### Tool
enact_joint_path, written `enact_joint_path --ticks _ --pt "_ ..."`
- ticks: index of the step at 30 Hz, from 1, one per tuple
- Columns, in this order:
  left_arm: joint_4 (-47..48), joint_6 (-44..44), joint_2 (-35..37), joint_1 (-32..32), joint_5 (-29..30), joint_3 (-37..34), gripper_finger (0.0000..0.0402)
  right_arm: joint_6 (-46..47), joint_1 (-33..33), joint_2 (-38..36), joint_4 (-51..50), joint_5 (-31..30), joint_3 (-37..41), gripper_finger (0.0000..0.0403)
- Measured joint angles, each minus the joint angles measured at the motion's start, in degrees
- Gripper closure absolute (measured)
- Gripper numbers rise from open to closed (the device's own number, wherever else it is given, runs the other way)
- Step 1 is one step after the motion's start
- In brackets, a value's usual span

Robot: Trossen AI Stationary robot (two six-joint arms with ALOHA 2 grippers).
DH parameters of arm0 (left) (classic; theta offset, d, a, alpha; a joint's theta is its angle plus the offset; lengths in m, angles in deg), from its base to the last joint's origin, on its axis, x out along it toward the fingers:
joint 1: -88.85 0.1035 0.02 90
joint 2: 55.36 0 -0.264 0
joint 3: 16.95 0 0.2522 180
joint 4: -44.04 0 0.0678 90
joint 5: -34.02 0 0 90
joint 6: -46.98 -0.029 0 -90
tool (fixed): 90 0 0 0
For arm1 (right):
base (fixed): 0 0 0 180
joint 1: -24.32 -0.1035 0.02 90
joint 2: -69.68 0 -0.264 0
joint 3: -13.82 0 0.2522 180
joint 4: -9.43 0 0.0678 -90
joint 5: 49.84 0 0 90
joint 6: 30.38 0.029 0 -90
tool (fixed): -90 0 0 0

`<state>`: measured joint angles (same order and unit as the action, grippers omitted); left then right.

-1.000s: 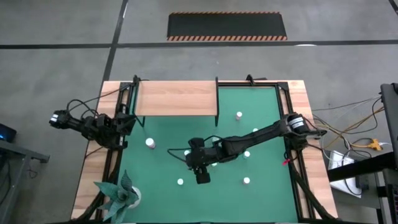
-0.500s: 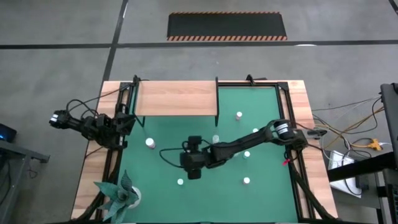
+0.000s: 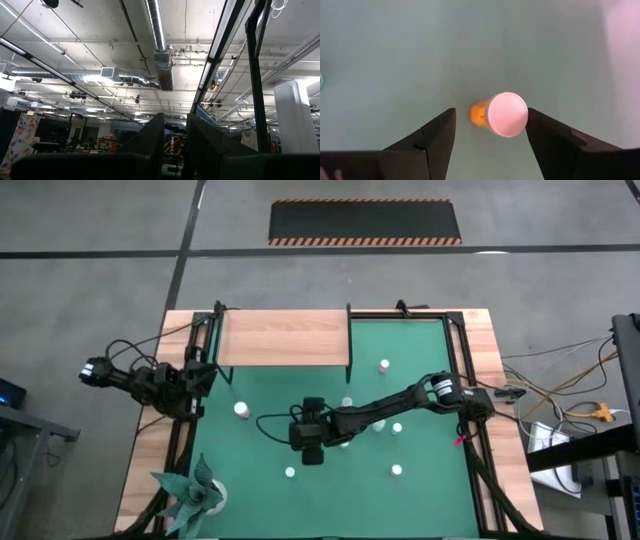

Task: Pick and place medicine bottles onto shelf by color
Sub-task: Put the orange pill bottle on the shelf

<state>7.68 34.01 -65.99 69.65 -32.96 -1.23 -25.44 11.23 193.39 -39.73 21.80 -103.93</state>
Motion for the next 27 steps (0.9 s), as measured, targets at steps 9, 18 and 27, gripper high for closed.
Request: enact_joint_path --ticks 9,18,27 --pt "-0.35 -1.06 0.02 0.0 -0.02 0.0 0.0337 0.8 0.33 -0.17 0.98 0.79 -0.14 0.0233" --pt "-0.39 -1.18 0.0 0.0 -0.02 0.0 0.0336 1.02 0.88 -0.17 0.95 0.81 -0.17 0.0305" --pt "-0.39 -1.11 0.0 0.0 -0.02 0.0 0.0336 0.61 0.93 -2.32 -7.19 10.57 -6.96 0.0285"
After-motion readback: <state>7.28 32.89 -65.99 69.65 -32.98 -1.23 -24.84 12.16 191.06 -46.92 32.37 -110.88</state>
